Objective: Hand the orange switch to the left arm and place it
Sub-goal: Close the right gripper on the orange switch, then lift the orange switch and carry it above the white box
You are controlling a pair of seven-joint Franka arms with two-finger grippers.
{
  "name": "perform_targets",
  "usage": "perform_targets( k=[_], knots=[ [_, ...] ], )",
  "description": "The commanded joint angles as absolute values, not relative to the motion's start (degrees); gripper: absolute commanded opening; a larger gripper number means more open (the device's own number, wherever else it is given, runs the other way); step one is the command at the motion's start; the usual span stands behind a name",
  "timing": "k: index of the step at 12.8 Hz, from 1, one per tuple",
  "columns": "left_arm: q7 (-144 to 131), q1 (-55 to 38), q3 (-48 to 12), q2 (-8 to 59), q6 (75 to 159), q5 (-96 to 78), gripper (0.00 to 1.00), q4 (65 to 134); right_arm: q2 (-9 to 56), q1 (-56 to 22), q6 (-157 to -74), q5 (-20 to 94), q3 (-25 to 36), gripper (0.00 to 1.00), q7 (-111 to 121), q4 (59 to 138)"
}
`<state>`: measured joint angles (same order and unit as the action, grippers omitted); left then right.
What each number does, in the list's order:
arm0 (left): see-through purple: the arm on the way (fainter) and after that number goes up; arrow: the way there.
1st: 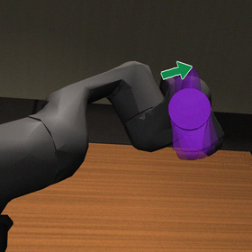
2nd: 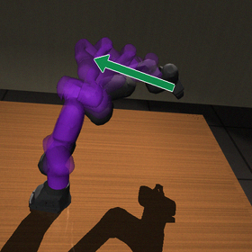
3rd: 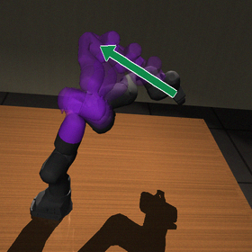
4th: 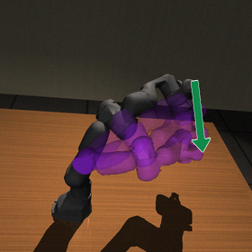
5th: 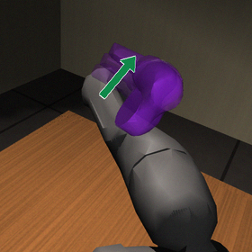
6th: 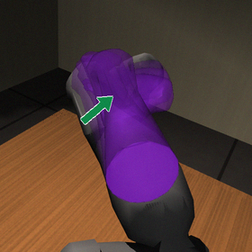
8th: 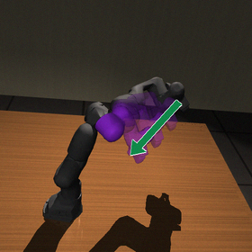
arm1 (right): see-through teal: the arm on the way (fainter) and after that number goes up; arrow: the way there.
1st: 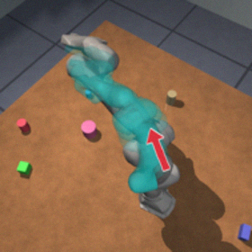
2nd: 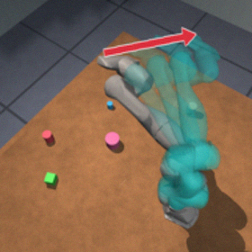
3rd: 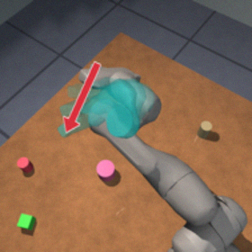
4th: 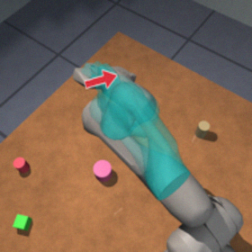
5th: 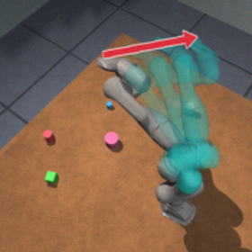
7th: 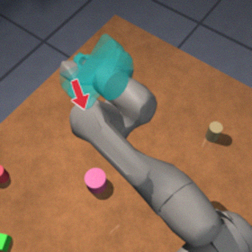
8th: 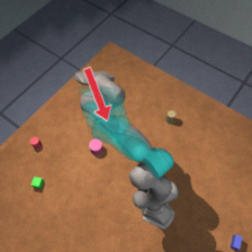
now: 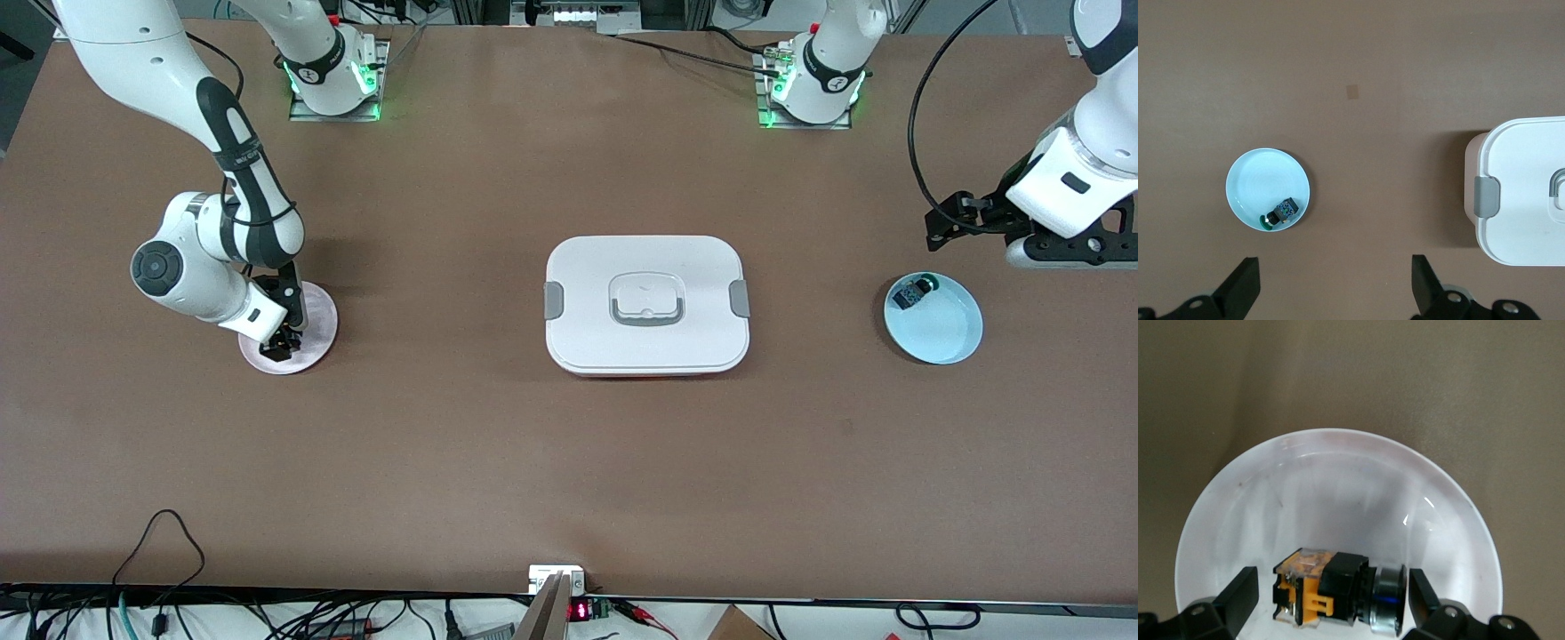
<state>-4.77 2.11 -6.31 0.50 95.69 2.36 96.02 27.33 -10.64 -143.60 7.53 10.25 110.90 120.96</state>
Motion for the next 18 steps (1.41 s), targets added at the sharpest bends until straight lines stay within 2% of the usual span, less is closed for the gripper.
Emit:
perform_targets(
  k=[1,3,4,7,9,13,15,18],
  knots=[
    [-5.36,1.85,-6.5,0.79,94.48,3.52,1.0,94.75,27.07,-9.93,-144.67,8.61,9.49,0.97,112.76,121.47],
    [-5.36,1.85,-6.5,0.79,94.48,3.52,1.0,94.75,27.07,-9.93,-144.67,8.61,9.49,0.92,112.76,121.55],
    [-5.45,1.85,-6.5,0.79,94.48,3.43,1.0,94.75,27.07,-9.93,-144.67,8.61,9.49,0.85,112.76,121.47],
    [-5.45,1.85,-6.5,0.7,94.48,3.52,1.0,94.75,27.07,-9.93,-144.67,8.61,9.49,0.48,112.68,121.46],
    [-5.45,1.85,-6.42,0.79,94.39,3.43,1.0,94.75,26.98,-9.93,-144.49,8.61,9.49,0.31,112.59,121.2],
    [-5.45,1.85,-6.5,0.7,94.39,3.43,1.0,94.75,26.54,-10.11,-142.92,8.61,9.41,0.17,112.24,120.24],
    [-5.01,2.11,-6.42,0.79,94.39,3.43,1.0,94.75,26.54,-10.2,-137.49,9.14,8.53,0.14,111.97,116.74],
    [-5.27,2.11,-6.42,0.79,94.39,3.43,1.0,94.75,25.58,-10.55,-124.93,15.54,6.95,0.02,111.8,110.23]
  ],
)
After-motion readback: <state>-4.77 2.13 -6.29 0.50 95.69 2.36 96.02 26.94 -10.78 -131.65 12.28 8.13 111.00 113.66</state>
